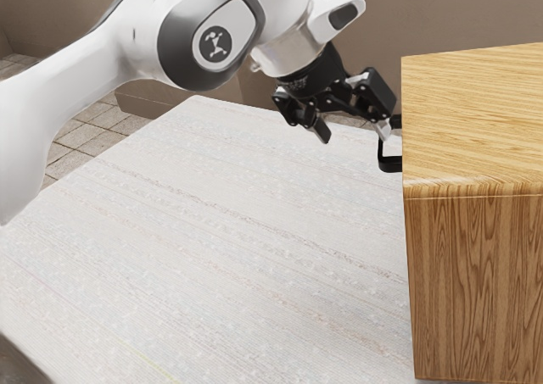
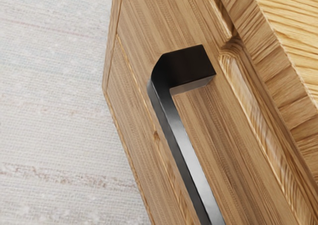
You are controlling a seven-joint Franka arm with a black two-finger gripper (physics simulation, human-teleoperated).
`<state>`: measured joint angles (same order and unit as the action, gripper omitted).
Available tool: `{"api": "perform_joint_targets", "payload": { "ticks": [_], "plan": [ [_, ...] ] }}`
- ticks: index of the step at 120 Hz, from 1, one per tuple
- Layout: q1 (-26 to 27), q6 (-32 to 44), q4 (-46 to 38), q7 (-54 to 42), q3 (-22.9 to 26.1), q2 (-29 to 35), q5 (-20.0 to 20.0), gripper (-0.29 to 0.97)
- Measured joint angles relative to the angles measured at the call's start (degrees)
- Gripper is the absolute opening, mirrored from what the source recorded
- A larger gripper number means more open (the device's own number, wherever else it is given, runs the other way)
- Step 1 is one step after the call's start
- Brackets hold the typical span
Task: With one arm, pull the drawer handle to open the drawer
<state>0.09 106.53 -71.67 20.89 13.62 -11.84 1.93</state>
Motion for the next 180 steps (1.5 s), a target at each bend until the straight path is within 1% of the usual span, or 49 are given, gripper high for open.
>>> {"api": "perform_joint_targets", "payload": {
  "ticks": [24,39,70,110,145,180],
  "plan": [
    [0.0,-0.4,1.0,0.7,0.0,-2.2,-0.7,0.68],
    [-0.1,-0.3,-0.4,1.2,0.0,-1.8,-1.3,0.68],
    [-2.5,-0.2,-3.3,2.0,0.1,-0.5,-2.3,0.68],
    [-7.0,-0.1,-6.1,2.6,0.2,2.0,-2.8,0.68],
    [-10.1,0.1,-12.7,3.0,0.0,8.4,-2.6,0.68],
    [-13.6,0.2,-15.9,3.2,0.0,11.0,-2.6,0.68]
  ]
}}
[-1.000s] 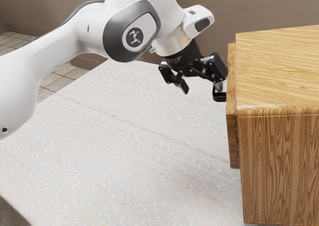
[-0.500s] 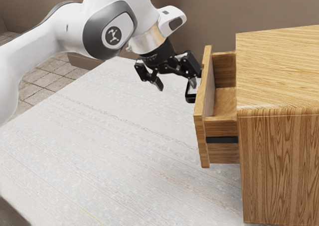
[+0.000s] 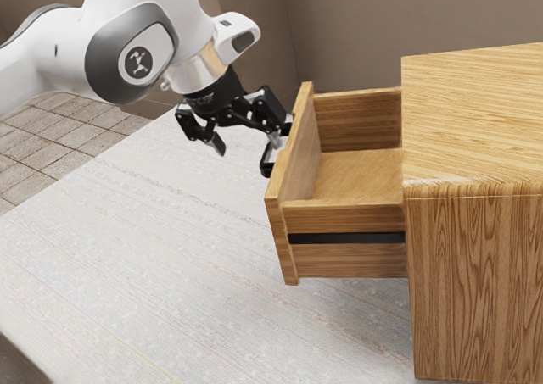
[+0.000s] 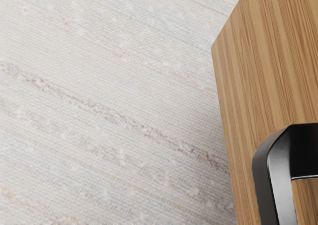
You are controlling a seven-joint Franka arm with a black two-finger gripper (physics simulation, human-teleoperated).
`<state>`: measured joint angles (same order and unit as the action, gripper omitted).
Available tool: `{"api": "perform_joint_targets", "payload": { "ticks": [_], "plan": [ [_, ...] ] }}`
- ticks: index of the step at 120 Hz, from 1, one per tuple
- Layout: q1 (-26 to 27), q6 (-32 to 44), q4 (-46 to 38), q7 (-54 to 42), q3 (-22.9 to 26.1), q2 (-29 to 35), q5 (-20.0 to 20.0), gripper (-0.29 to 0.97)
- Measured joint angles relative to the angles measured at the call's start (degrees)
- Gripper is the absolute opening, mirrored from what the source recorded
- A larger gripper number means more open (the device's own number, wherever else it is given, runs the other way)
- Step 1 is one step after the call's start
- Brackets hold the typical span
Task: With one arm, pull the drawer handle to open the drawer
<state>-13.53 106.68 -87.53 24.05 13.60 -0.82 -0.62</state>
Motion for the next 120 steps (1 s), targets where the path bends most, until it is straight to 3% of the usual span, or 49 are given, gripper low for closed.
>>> {"api": "perform_joint_targets", "payload": {
  "ticks": [31,49,63,73,92,120],
  "plan": [
    [-2.9,0.0,-3.6,0.1,-0.2,3.8,0.1,0.68],
    [-7.2,-0.2,-5.6,0.1,-0.2,6.3,0.2,0.68],
    [-9.1,-1.5,-1.7,0.1,0.5,8.4,0.3,0.68],
    [-7.2,-3.5,2.3,-0.4,1.7,8.9,0.1,0.68],
    [3.6,-8.8,10.7,-3.1,1.4,3.9,-1.5,0.68],
    [7.5,-16.1,12.8,-6.2,6.2,-0.2,-3.8,0.68]
  ]
}}
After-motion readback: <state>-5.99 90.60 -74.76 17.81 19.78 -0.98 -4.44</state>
